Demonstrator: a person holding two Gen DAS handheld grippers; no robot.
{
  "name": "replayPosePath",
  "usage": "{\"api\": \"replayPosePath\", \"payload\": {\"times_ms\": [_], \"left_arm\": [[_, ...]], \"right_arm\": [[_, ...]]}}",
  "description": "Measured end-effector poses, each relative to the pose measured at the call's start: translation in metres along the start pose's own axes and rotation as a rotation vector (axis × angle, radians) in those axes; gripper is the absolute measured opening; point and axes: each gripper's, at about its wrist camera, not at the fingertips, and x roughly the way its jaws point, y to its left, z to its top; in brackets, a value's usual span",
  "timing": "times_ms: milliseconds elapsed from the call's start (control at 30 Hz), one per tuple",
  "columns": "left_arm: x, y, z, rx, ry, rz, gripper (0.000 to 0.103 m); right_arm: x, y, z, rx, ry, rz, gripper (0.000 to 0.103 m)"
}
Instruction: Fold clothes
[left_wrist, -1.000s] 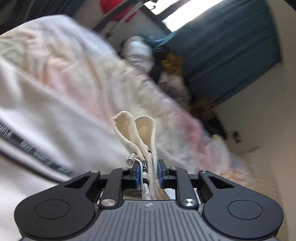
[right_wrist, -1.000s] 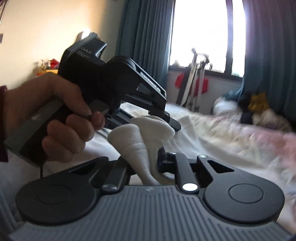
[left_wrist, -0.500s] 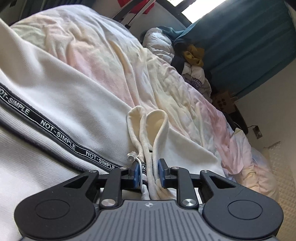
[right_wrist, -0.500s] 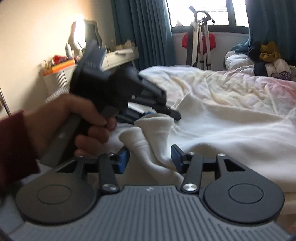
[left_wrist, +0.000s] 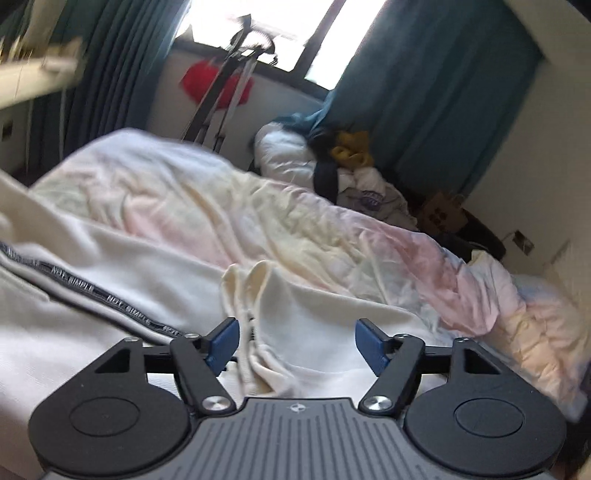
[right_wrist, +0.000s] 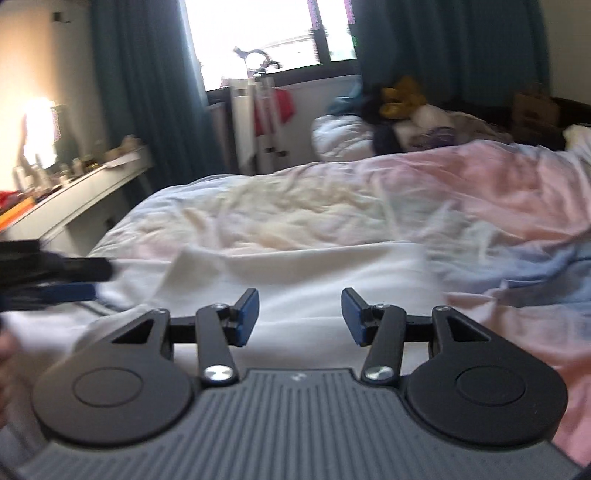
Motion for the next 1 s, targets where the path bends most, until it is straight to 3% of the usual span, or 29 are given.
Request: {"api": "replayPosePath", "payload": {"times_ms": [133, 267, 433, 567, 733, 833, 900, 1000], "left_arm": [[0.016, -0.009, -0.015, 0.056, 0.073, 0.076, 0.07], [0.034, 0.002, -0.027, 0.048, 0.169, 0.173, 0.066], [0.027, 0.003, -0.028, 0.05, 0.16, 0.18, 0.065], [0.001, 0.011, -0.016, -0.028, 0.142, 0.165, 0.066], [-0.058, 0.047, 0.008, -0.234, 0.058, 0.183, 0.076], [-0.09, 0.081, 0.014, -0.372, 0.027, 0.255, 0.084], [-0.108, 0.11, 0.011, -0.508, 0.024, 0.308, 0.084], [-0.128, 0.154, -0.003, -0.742, 0.002, 0.312, 0.085]], "right_arm": [[0.005, -0.011, -0.001, 0.009, -0.005, -0.039, 0.052], [0.023, -0.017, -0.009, 0.029, 0.06, -0.058, 0.053], [0.035, -0.017, -0.02, 0.043, 0.091, -0.058, 0.054], [0.031, -0.016, -0.022, 0.043, 0.077, -0.056, 0.054], [0.02, -0.015, -0.017, 0.066, 0.052, -0.021, 0.054], [0.017, -0.013, -0.014, 0.08, 0.04, 0.014, 0.054], [0.016, -0.01, -0.013, 0.084, 0.037, 0.031, 0.054], [0.02, -0.003, -0.016, 0.055, 0.056, 0.023, 0.053]]}}
